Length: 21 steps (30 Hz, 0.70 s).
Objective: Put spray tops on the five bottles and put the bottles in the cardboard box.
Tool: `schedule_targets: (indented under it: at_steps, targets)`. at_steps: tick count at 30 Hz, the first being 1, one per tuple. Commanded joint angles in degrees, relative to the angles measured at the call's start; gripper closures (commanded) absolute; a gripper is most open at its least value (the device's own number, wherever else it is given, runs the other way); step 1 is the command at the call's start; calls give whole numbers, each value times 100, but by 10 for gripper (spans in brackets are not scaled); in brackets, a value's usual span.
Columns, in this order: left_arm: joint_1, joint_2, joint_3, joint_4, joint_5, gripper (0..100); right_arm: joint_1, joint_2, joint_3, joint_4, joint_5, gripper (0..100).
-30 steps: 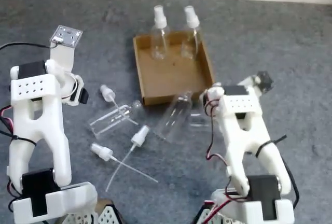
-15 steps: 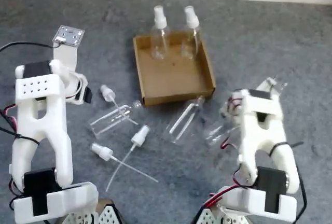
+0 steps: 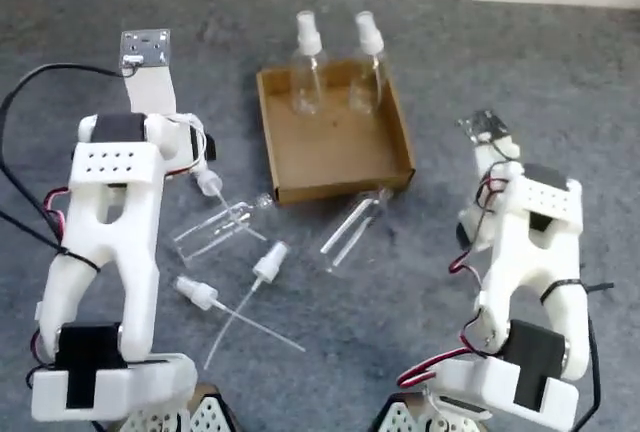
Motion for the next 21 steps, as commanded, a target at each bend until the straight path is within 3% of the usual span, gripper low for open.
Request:
schedule_targets:
  at_steps: [1, 21]
  targets:
    - [110, 453, -180, -290, 88, 808, 303, -48, -347, -84, 492, 957]
    - [92, 3011, -1631, -273, 659, 844, 453, -48, -286, -57, 677, 957]
